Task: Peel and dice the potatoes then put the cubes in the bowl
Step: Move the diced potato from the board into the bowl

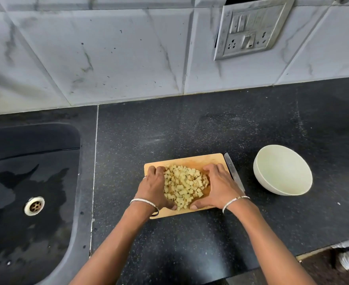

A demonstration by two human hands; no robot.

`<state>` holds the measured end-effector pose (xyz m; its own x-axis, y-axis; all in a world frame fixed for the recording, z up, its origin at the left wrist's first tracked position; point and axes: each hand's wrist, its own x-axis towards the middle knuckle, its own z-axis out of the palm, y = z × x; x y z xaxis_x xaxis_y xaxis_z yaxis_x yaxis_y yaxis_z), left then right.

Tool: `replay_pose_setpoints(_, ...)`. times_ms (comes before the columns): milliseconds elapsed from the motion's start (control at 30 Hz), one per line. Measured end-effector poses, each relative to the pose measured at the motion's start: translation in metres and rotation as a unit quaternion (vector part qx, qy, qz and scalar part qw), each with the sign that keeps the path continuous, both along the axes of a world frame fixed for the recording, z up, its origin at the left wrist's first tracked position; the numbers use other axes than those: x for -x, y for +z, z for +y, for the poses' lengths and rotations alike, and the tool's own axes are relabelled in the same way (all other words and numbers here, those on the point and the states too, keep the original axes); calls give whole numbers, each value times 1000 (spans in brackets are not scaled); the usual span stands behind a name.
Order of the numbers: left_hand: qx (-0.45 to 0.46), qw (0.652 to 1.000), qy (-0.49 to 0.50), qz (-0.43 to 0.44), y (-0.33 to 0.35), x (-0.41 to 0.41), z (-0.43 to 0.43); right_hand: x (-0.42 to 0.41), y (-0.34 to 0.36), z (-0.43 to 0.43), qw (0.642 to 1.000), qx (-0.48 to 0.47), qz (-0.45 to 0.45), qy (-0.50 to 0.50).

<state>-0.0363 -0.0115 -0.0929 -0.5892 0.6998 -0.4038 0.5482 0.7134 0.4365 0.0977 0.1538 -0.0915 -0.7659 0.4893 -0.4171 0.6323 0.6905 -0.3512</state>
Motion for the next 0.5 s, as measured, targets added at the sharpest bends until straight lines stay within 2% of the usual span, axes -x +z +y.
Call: replay_pose_setpoints(500, 3, 998, -49, -26, 4, 1, 27, 31, 6, -15, 998, 6, -16, 61)
